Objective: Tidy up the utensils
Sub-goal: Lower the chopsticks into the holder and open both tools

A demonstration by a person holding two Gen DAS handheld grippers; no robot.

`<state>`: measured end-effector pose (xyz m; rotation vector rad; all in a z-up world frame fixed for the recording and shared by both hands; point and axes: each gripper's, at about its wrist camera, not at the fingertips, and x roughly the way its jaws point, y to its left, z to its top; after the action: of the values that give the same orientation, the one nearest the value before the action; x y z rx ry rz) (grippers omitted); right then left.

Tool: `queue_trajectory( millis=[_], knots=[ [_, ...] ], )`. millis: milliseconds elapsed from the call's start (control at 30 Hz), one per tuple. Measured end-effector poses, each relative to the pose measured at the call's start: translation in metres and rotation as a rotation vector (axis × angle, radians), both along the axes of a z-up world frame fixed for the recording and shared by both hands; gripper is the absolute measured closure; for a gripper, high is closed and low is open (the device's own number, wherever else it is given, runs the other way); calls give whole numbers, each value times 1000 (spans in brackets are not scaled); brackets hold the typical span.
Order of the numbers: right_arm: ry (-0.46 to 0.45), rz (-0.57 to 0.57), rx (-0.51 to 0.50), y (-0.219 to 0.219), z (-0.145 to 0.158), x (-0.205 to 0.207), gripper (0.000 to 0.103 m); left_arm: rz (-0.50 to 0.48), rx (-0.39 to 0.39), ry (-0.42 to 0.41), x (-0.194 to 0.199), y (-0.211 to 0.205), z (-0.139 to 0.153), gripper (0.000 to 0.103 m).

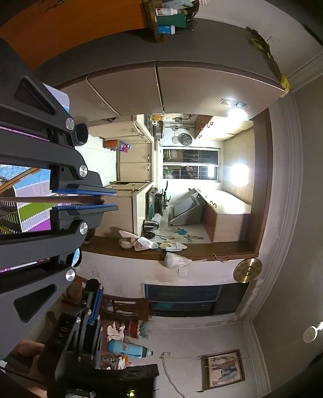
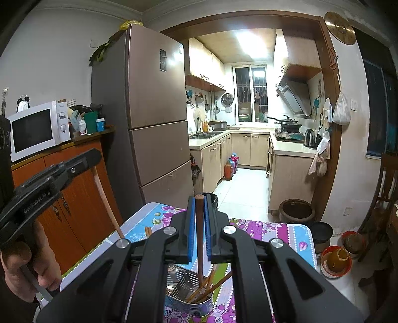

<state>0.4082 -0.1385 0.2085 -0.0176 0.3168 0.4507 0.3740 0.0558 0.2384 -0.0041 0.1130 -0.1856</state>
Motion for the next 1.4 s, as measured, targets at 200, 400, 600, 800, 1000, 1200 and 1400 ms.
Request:
queue_trajectory(
  millis=[200,400,600,800,1000,1200,1400],
  knots=[
    [25,-2,-6,2,-5,3,98,-11,-23,0,12,-1,-13,95],
    [50,-2,-4,1,-12,10,98,-15,-29,27,26,-1,-32,95],
    [84,6,-3,3,-23,17,97,-13,-32,33,33,1,-44,95],
    [119,12,-2,3,-31,24,97,-13,-20,64,43,-1,-55,90],
    [139,-3,14,-5,-35,28,93,15,-26,89,51,4,-65,57],
    [119,-32,17,-10,-35,26,71,41,-35,112,57,11,-68,49],
    [106,-41,8,-12,-34,22,66,57,-32,126,56,15,-67,43]
  ],
)
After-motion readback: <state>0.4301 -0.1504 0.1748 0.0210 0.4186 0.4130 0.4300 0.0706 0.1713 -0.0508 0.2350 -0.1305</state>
